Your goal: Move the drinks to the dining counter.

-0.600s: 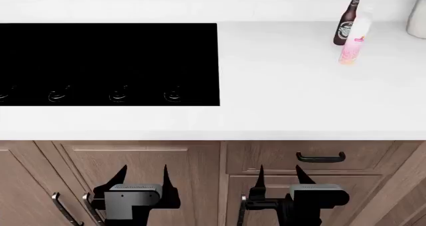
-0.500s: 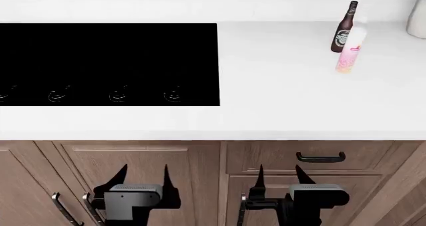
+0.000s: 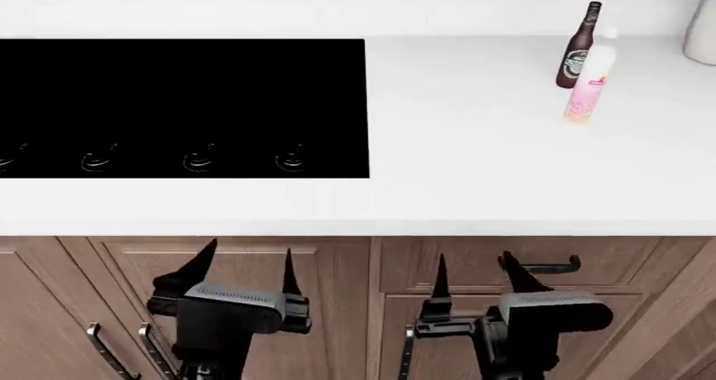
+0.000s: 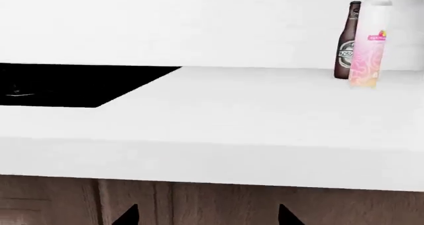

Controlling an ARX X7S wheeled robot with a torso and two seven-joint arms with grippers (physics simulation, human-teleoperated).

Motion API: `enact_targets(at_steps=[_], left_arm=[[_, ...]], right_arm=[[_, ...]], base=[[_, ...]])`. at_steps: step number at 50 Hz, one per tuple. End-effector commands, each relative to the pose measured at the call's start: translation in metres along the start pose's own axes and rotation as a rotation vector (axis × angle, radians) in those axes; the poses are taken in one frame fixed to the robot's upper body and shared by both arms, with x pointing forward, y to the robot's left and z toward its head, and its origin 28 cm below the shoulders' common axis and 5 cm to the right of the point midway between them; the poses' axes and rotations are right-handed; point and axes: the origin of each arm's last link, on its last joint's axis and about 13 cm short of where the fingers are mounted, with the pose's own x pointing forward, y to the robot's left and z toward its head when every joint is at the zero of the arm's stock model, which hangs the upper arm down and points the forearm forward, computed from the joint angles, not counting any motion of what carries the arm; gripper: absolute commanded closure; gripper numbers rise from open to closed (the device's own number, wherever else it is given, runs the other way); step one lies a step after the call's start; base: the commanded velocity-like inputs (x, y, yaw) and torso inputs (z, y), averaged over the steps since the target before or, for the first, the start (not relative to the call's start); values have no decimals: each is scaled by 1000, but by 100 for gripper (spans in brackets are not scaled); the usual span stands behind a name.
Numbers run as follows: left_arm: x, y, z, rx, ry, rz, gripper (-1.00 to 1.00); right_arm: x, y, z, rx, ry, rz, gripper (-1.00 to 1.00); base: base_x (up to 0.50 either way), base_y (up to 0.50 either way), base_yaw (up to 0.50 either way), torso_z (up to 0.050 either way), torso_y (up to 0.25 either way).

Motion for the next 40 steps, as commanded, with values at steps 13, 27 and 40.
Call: enact_targets(at_steps=[13,27,40], left_arm=[[55,53,160,38,-279,45,-100],[62,67,245,-6,-378,-10,-100],[61,68,245,-1,-379,0,-100]], right_arm=[[31,-28,145,-134,-93,-102,-100],[25,-51,235,-108,-127,-106,-100],[16,-44,235,-103,-115,-22,-100]], base=[[0,0,0,0,0],[0,0,0,0,0],[11,-221,0,0,0]])
